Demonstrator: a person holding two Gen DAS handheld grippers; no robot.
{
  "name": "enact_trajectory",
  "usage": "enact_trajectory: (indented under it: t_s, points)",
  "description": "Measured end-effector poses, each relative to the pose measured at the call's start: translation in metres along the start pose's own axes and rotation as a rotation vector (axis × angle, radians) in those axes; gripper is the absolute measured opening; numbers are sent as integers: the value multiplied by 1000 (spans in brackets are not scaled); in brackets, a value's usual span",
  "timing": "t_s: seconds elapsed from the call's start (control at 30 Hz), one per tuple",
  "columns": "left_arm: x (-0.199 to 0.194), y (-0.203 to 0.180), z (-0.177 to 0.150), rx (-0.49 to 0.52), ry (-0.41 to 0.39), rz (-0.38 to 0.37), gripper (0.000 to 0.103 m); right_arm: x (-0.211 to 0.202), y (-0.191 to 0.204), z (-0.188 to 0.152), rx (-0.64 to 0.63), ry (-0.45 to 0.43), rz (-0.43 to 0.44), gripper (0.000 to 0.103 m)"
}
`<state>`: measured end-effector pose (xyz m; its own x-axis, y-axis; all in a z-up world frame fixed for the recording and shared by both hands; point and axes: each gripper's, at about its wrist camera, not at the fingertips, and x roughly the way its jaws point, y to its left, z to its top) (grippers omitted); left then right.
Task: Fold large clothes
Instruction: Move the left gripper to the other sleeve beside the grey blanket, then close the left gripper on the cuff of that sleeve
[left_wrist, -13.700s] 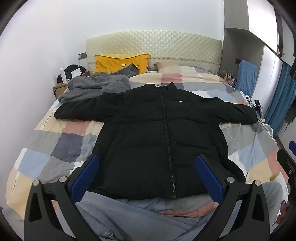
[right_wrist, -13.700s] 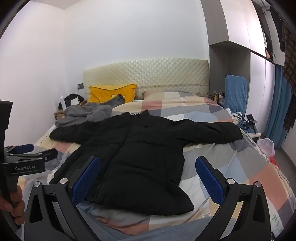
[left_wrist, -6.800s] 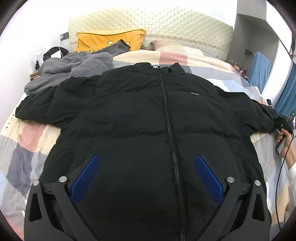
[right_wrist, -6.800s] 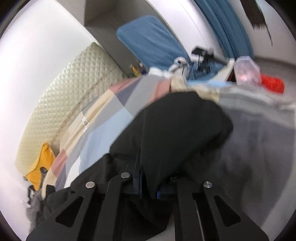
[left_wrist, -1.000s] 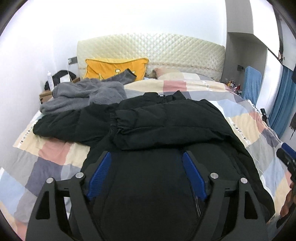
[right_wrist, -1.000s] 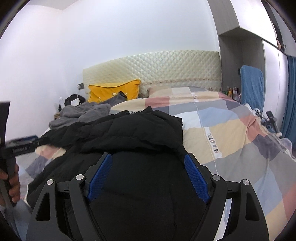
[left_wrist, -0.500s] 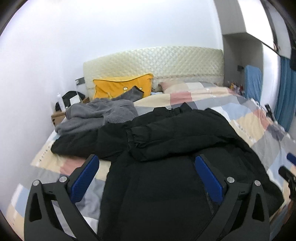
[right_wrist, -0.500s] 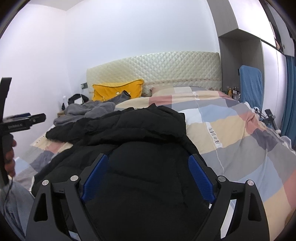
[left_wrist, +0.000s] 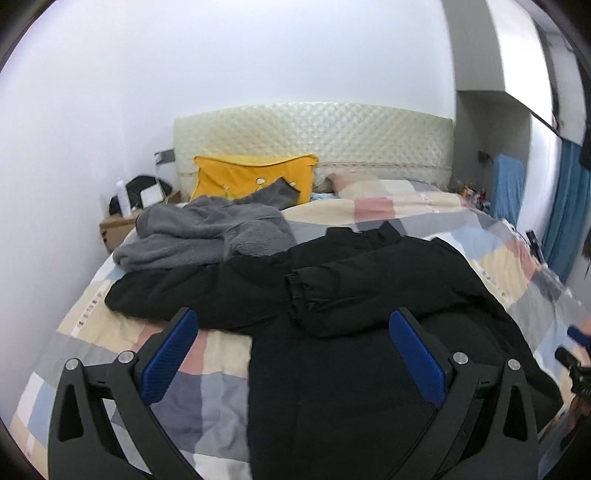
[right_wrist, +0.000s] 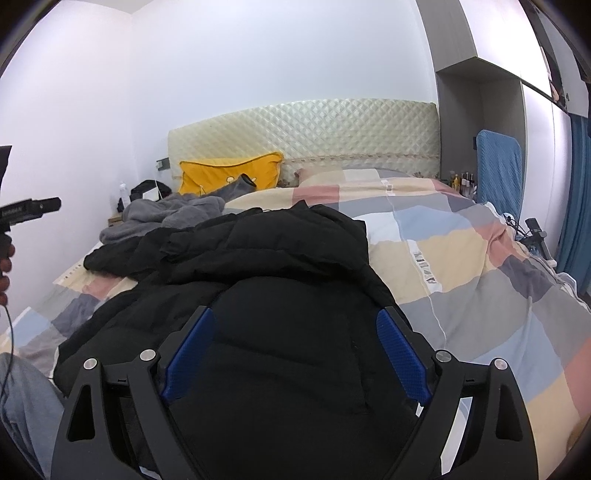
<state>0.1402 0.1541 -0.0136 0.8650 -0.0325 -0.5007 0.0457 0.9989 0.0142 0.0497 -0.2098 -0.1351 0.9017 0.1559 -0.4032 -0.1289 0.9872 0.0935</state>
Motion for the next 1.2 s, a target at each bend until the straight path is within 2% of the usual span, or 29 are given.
enact_trajectory:
  t_s: [0.1, 0.23, 0.27, 0.33, 0.5, 0.6, 0.67, 0.9, 1.0, 1.1, 1.2]
  points:
    - [11, 35, 11, -69, 23, 7, 103, 3, -1, -1, 5, 5, 0, 89]
    - [25, 84, 30, -106, 29, 78, 103, 5, -3, 0, 19, -3, -13, 90]
    - [32, 101, 36, -119, 39, 94, 103, 5, -3, 0, 20, -5, -18, 91]
    - [43, 127, 45, -132, 61, 106, 103, 7, -3, 1, 22, -12, -33, 100]
    - [80, 196, 51, -171, 117, 159, 103, 13, -3, 4, 28, -7, -46, 102]
    - [109, 231, 38, -211, 155, 177, 103, 18, -2, 4, 29, 8, -54, 102]
    - [133, 260, 21, -287, 183, 165, 103, 22, 0, 5, 29, 23, -58, 102]
    - [209, 354, -52, -733, 230, 92, 103, 41, 8, 10, 58, 65, -64, 103]
    - [238, 377, -69, -798, 220, 88, 102, 55, 13, 14, 66, 86, -74, 103]
    - [264, 393, -77, -816, 218, 97, 102, 66, 21, 18, 64, 95, -84, 103]
    - [293, 410, -88, -882, 216, 68, 102, 75, 29, 20, 53, 108, -98, 103]
